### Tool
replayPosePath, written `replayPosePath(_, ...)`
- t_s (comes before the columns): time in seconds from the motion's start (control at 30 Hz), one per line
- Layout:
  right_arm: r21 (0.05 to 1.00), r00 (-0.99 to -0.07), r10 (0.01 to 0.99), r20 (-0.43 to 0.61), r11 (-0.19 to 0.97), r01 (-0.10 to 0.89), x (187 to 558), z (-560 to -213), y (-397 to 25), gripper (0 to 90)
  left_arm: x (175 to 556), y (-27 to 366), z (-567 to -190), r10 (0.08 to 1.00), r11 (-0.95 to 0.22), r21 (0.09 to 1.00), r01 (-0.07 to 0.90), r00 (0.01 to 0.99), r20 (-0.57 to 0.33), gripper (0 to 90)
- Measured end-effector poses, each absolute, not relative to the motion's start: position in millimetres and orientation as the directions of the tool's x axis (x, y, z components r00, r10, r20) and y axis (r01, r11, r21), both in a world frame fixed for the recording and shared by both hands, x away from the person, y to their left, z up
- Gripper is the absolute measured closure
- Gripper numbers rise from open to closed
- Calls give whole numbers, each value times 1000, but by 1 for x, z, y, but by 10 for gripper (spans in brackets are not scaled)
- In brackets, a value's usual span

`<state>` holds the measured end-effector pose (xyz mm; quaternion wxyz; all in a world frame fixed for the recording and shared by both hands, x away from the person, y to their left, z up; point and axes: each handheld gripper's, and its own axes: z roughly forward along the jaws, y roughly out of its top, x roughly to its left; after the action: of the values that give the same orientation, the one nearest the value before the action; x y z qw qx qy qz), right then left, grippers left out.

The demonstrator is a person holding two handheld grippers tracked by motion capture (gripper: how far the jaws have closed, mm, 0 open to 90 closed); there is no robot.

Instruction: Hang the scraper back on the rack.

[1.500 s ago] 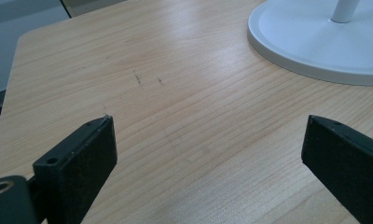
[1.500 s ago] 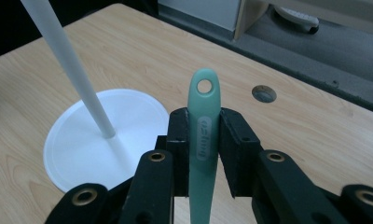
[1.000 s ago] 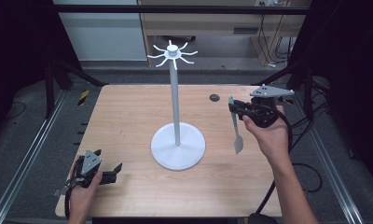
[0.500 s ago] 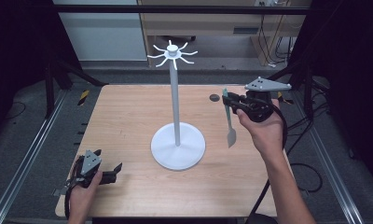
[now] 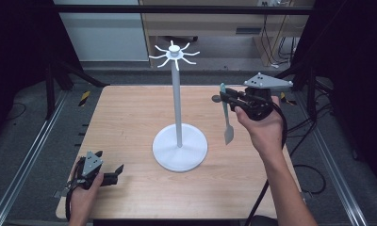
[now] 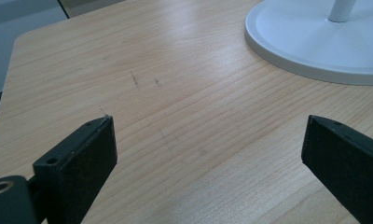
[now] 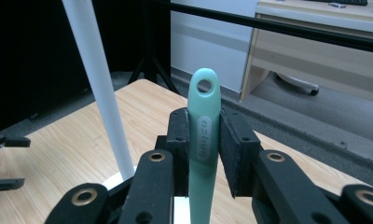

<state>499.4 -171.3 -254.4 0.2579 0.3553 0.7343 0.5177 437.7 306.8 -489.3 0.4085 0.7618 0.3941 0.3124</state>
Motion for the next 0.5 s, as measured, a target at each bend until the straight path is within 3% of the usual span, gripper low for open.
replayPosePath(0.5,952,-637,770,-22,211,222,499,-239,-153,746,438,307,-489,855,-356,868,345,495,154,29)
